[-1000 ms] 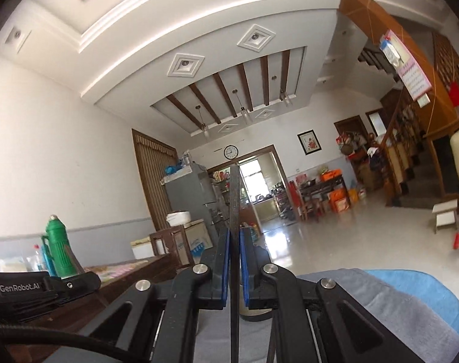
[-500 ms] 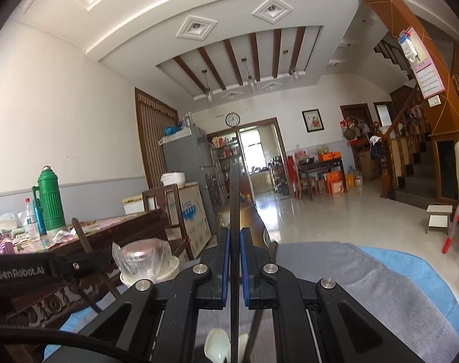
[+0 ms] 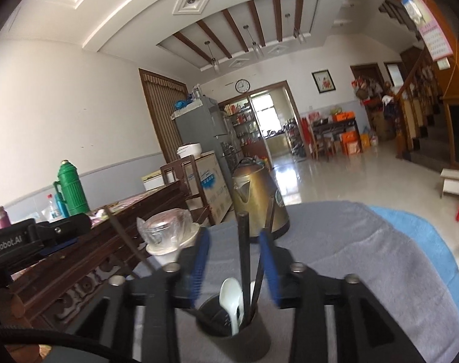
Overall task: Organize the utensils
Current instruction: 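Lift both chopsticks, insert them into the gray cup and open both tools, then move both tools back down toward the loose chopsticks on the cloth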
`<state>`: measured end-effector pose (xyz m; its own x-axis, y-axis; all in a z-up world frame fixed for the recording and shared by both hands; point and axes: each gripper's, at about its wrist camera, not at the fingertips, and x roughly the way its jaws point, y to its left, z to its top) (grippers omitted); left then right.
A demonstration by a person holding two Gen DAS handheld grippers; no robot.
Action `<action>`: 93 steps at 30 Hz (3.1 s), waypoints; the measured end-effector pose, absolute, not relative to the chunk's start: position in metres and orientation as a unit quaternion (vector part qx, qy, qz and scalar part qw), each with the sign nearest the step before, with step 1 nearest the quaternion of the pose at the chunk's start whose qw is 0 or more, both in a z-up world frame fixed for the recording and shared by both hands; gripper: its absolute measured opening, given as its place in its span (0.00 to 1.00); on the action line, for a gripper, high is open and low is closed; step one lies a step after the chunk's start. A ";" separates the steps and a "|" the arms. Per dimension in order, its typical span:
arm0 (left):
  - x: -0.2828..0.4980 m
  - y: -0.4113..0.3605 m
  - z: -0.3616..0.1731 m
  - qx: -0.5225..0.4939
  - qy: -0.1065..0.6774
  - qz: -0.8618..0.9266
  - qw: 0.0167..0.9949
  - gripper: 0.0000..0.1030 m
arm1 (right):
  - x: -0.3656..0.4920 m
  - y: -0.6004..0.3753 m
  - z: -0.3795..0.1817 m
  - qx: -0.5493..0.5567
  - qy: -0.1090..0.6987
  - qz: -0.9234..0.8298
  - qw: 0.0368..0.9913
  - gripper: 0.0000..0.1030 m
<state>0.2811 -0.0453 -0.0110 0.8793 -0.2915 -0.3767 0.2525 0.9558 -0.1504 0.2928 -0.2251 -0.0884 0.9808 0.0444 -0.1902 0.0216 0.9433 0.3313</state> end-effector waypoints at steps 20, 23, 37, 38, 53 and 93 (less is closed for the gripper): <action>0.218 -0.032 -0.028 0.052 0.237 -0.058 0.968 0.78 | 0.218 -0.205 -0.090 0.140 0.142 0.027 0.980 0.49; 0.215 -0.030 -0.028 0.055 0.234 -0.054 0.969 0.78 | 0.216 -0.197 -0.091 0.133 0.144 0.030 0.980 0.49; 0.233 -0.029 -0.056 0.068 0.273 -0.035 0.959 0.79 | 0.227 -0.203 -0.122 0.147 0.207 0.037 0.966 0.49; 0.234 -0.029 -0.058 0.068 0.277 -0.034 0.958 0.79 | 0.230 -0.204 -0.127 0.149 0.214 0.038 0.965 0.49; 0.261 -0.023 -0.100 0.069 0.339 -0.024 0.938 0.79 | 0.248 -0.198 -0.173 0.149 0.291 0.050 0.944 0.49; 0.276 -0.062 -0.199 0.055 0.482 -0.159 0.860 0.79 | 0.267 -0.257 -0.243 0.295 0.287 0.097 0.906 0.49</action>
<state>0.2761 -0.0618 -0.1986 0.4854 -0.2215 -0.8458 0.3267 0.9432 -0.0596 0.2666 -0.2571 -0.2429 0.8161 0.3458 -0.4630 -0.0067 0.8069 0.5907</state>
